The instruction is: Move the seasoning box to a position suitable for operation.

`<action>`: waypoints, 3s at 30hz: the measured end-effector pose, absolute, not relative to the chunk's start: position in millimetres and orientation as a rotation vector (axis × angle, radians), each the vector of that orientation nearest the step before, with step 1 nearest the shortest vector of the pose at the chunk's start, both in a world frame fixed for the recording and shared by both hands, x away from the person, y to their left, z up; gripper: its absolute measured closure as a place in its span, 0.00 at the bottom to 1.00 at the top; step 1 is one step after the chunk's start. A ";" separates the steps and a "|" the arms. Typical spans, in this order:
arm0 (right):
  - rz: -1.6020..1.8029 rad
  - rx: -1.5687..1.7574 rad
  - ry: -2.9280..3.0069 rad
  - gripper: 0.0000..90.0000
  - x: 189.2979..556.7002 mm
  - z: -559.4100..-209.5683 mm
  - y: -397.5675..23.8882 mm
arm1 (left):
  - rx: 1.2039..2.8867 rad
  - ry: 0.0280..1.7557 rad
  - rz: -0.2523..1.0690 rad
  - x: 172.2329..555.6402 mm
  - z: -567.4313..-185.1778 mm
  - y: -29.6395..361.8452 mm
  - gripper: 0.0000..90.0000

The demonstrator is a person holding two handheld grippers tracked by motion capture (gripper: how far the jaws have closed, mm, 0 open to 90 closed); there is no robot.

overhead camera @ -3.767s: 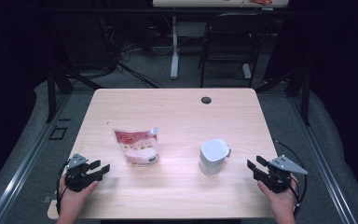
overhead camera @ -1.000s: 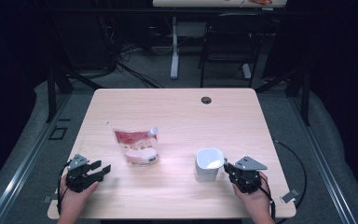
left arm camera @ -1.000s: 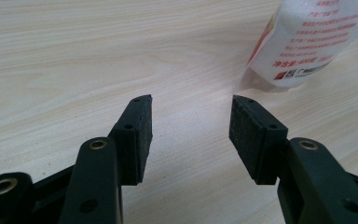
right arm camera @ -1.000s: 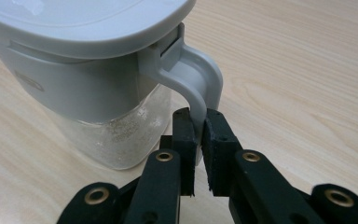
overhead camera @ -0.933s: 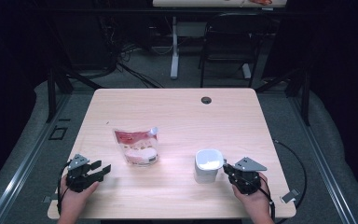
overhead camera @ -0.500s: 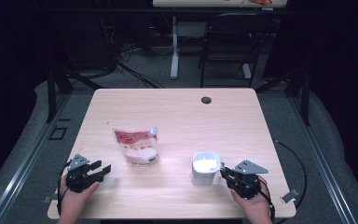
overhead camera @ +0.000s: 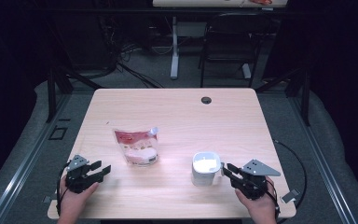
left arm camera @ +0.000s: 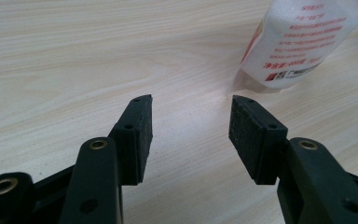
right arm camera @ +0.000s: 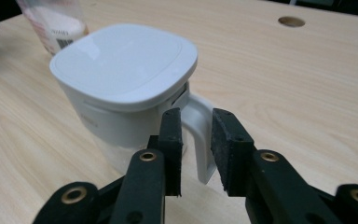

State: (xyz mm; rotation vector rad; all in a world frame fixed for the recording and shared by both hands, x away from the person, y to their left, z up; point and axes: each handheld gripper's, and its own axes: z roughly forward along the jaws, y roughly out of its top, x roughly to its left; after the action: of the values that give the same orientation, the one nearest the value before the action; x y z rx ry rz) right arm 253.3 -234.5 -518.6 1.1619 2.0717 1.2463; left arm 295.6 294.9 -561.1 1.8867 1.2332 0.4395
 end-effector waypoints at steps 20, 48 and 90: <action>1.246 1.119 2.137 1.00 287.4 -467.7 -216.4 | 1.910 1.241 0.412 295.4 -562.6 294.4 0.58; 1.151 1.114 2.227 1.00 284.6 -479.7 -209.2 | 1.937 1.209 0.387 292.3 -561.2 289.8 0.57; 1.240 1.138 2.201 1.00 283.2 -485.2 -217.0 | 2.050 0.928 0.270 277.7 -539.9 221.7 0.99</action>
State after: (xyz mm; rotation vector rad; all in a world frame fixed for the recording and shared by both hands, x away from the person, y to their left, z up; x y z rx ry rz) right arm 283.2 -217.0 -485.2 1.1384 2.2008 1.2396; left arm 277.7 221.7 -539.9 2.0501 0.9277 0.2700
